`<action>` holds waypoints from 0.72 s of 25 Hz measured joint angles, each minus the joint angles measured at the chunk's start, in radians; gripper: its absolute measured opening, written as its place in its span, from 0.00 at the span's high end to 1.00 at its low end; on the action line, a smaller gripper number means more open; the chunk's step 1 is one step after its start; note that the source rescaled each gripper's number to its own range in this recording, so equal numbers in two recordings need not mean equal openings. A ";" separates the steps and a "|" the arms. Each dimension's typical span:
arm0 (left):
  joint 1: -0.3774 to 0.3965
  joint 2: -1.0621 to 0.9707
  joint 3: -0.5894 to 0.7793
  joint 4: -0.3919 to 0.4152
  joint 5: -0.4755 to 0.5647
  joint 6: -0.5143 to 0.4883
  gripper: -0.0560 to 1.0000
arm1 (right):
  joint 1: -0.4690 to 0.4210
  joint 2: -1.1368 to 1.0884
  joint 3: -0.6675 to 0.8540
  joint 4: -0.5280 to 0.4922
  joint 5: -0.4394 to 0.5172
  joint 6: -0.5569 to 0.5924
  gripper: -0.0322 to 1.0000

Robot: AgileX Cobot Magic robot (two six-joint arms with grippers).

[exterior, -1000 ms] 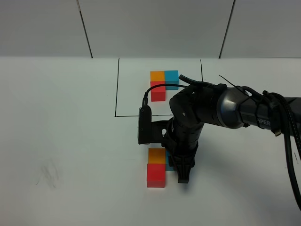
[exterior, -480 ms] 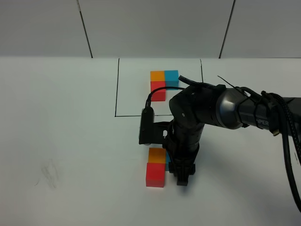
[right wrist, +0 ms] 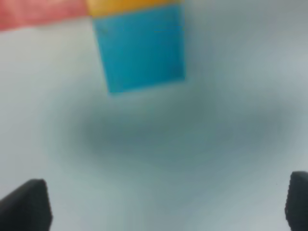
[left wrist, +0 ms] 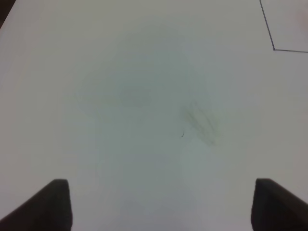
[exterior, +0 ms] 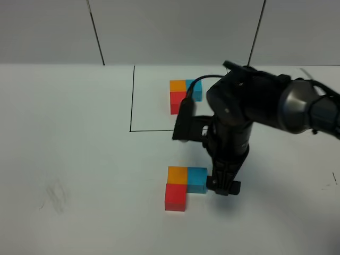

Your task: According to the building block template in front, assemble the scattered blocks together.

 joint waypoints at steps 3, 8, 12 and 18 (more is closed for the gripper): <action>0.000 0.000 0.000 0.000 0.000 0.000 0.32 | -0.097 -0.138 0.015 -0.037 0.024 0.151 0.01; 0.000 0.000 0.000 0.000 0.000 0.000 0.32 | -0.326 -0.401 0.016 -0.143 0.127 0.302 0.03; 0.000 0.000 0.000 0.000 0.000 0.000 0.32 | -0.506 -0.628 0.020 -0.189 0.196 0.304 0.03; 0.000 0.000 0.000 0.000 0.000 0.000 0.32 | -0.680 -1.051 0.166 -0.221 0.203 0.310 0.03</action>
